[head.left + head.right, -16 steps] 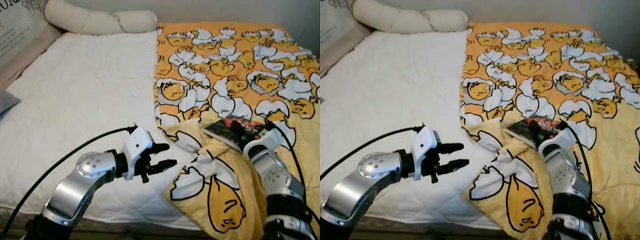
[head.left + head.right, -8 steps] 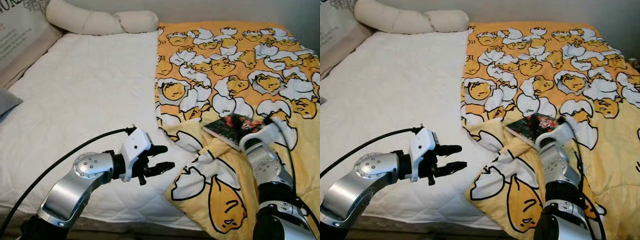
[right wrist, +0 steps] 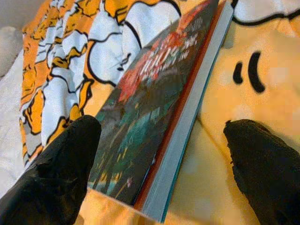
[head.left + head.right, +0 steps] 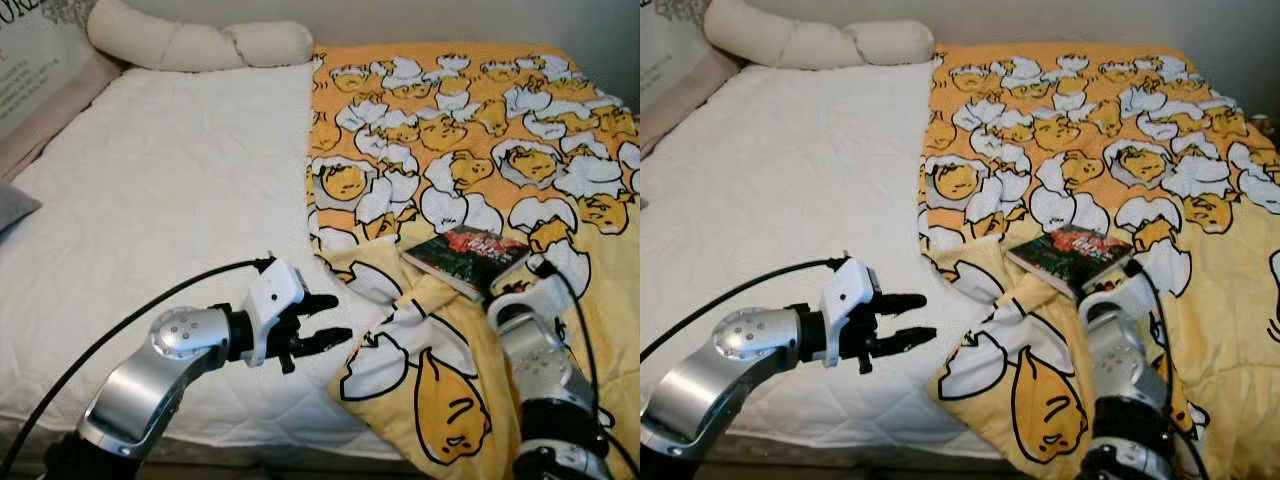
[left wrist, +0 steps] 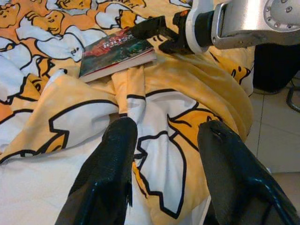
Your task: Clean up the room
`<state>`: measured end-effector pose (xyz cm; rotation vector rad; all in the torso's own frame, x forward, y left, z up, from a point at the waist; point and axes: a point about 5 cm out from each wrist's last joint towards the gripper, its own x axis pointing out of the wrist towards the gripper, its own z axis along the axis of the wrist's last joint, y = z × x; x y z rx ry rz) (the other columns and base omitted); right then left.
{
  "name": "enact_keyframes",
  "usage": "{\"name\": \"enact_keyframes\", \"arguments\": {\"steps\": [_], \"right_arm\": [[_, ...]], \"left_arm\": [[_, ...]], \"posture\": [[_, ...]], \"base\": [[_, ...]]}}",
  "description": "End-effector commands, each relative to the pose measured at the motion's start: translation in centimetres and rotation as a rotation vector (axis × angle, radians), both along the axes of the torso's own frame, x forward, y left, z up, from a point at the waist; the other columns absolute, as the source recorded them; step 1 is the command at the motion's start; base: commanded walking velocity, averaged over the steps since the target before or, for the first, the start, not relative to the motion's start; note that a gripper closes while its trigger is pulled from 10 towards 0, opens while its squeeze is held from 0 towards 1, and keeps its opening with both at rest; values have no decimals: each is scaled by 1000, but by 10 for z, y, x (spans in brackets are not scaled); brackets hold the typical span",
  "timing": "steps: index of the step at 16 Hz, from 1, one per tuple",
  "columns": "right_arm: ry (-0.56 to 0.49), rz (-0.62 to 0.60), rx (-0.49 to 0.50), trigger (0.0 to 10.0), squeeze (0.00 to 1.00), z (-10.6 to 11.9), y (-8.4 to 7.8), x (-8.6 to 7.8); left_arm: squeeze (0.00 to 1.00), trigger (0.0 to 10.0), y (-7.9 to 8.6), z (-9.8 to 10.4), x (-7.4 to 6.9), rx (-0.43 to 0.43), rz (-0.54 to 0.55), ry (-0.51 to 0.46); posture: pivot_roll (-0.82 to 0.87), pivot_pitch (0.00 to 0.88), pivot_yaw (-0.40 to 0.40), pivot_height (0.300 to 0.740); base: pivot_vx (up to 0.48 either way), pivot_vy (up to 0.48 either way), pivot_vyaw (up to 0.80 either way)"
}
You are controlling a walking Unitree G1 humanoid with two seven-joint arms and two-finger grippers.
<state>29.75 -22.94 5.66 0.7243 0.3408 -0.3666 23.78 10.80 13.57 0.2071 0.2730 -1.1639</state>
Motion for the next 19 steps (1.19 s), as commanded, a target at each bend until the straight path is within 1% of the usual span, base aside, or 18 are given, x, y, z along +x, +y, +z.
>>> {"name": "enact_keyframes", "arguments": {"steps": [1, 4, 5, 6, 8, 9, 11, 12, 13, 17, 19], "right_arm": [[-6, 10, 17, 10000, 1000, 3, 3, 1], [-39, 46, 76, 10000, 1000, 6, 8, 9], [-43, 65, 97, 10000, 980, 7, 10, 12], [-43, 65, 97, 10000, 980, 7, 10, 12], [-24, 69, 137, 10000, 851, 3, 12, 16], [-10, 47, 184, 10000, 831, 0, 12, 19], [-6, 22, 231, 10000, 286, -2, 12, 20], [-5, 19, 239, 10000, 86, -3, 13, 20], [-7, 19, 248, 10000, 0, -4, 13, 20], [-4, -8, 300, 10000, 0, -10, 15, 20], [-3, -19, 305, 10000, 0, -12, 14, 17]], "left_arm": [[20, 10000, -2, 2, 0, 1, -11, -8], [20, 10000, -2, 1, -1, 1, -11, -7], [24, 10000, -2, 1, -2, 2, -9, -7], [24, 10000, -2, 1, -2, 2, -9, -7], [27, 10000, -1, 0, -3, 3, -5, -5], [24, 10000, 0, 0, -3, 5, -3, -5], [24, 10000, 1, 0, -3, 6, 3, -5], [24, 10000, 2, 0, -4, 7, 5, -5], [24, 10000, 2, 0, -4, 7, 5, -5], [24, 10000, 1, 0, -5, 10, -2, -3], [27, 10000, 2, 2, -4, 13, -2, -6]], "posture": [[55, 0, 41, 740], [60, 0, 34, 740], [64, 0, 31, 740], [64, 0, 31, 740], [70, 0, 29, 740], [76, 0, 26, 740], [83, 0, 21, 740], [84, 0, 22, 740], [83, 0, 23, 740], [88, 0, 29, 740], [88, 0, 31, 740]], "base": [[0, 0, 0], [0, 0, 0], [0, 0, 0], [0, 0, 0], [0, 0, 0], [0, 0, 0], [0, 0, 0], [0, 0, 0], [0, 0, 0], [0, 0, 0], [0, 0, 0]]}}
